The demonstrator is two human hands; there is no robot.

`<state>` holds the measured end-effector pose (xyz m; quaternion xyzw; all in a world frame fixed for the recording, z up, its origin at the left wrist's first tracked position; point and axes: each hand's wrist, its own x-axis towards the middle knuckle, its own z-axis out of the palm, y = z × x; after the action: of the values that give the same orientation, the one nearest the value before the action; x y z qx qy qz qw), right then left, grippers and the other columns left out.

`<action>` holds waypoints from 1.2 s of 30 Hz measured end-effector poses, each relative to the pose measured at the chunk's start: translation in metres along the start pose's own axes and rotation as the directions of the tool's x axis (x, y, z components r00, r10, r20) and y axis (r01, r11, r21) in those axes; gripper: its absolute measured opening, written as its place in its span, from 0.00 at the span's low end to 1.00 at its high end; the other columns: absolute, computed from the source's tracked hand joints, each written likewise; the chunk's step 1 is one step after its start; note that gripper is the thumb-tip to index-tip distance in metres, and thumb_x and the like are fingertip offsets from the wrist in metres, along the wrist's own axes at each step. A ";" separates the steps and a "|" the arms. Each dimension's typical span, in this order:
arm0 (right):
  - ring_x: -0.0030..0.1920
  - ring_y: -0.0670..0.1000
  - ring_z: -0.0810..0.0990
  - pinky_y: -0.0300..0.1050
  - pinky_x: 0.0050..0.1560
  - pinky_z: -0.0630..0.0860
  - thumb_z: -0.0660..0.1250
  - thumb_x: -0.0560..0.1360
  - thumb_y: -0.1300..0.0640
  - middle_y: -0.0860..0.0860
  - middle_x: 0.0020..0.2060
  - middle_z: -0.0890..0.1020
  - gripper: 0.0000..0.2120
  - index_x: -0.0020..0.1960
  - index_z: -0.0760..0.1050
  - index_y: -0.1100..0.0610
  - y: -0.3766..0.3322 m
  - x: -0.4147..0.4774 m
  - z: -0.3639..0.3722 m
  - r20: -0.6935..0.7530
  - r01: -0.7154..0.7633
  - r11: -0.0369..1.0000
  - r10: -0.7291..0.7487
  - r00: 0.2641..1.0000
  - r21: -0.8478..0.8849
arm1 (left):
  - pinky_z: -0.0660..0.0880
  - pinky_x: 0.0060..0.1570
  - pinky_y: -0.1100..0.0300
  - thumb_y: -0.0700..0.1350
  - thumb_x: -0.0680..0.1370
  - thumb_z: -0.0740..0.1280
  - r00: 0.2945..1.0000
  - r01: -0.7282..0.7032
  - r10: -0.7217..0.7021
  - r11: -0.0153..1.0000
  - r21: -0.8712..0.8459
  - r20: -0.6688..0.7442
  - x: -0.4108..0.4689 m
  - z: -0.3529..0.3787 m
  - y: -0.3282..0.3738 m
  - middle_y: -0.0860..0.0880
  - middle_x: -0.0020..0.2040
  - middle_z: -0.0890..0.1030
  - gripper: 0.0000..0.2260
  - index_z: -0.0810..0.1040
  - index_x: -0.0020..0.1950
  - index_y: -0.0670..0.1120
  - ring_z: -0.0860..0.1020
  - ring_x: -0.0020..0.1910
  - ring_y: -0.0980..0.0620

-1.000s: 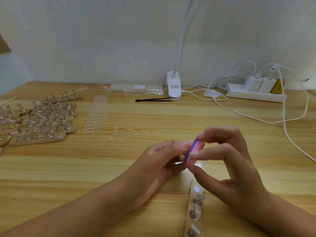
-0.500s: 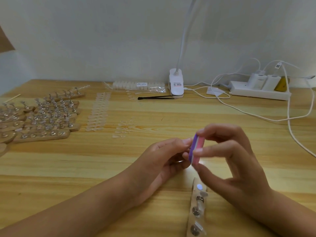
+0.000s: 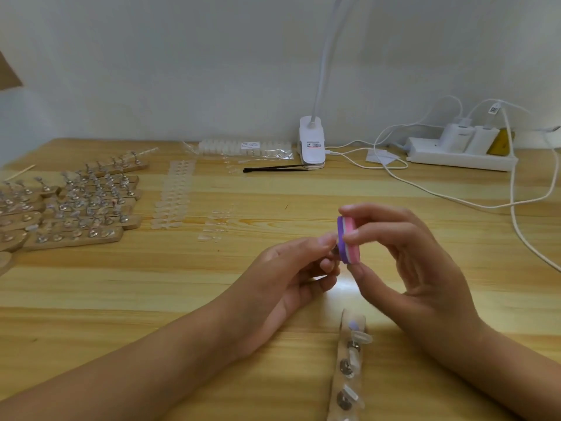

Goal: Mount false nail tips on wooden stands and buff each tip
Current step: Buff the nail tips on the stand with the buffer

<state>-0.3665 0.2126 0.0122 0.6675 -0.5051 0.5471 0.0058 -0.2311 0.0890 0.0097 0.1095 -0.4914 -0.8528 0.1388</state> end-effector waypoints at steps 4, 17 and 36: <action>0.63 0.57 0.77 0.55 0.60 0.74 0.68 0.75 0.62 0.52 0.62 0.76 0.12 0.57 0.76 0.54 -0.001 -0.002 0.001 0.035 0.036 0.999 -0.035 0.999 -0.038 | 0.77 0.45 0.63 0.53 0.71 0.72 1.000 -0.010 0.009 0.999 -0.047 -0.021 0.002 -0.002 -0.001 0.48 0.40 0.77 0.13 0.84 0.50 0.46 0.77 0.40 0.56; 0.62 0.55 0.77 0.51 0.62 0.73 0.70 0.75 0.62 0.54 0.59 0.76 0.11 0.56 0.75 0.55 0.002 0.006 0.008 -0.044 -0.019 1.000 0.019 0.999 0.003 | 0.78 0.48 0.62 0.54 0.72 0.71 1.000 -0.012 0.012 0.999 -0.049 -0.002 0.000 0.003 0.002 0.51 0.40 0.79 0.11 0.85 0.46 0.48 0.78 0.42 0.57; 0.56 0.46 0.79 0.45 0.56 0.77 0.67 0.71 0.50 0.49 0.55 0.82 0.14 0.56 0.76 0.51 0.018 0.007 -0.017 -0.155 -0.534 0.795 0.589 0.793 0.288 | 0.72 0.52 0.67 0.57 0.77 0.68 0.983 -0.149 0.170 0.515 0.844 0.070 -0.023 0.014 -0.009 0.64 0.55 0.79 0.10 0.86 0.49 0.54 0.78 0.55 0.62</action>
<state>-0.3919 0.2084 0.0139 0.4121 -0.6102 0.6537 -0.1749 -0.2153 0.1126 0.0101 0.1267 -0.8489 -0.4904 0.1513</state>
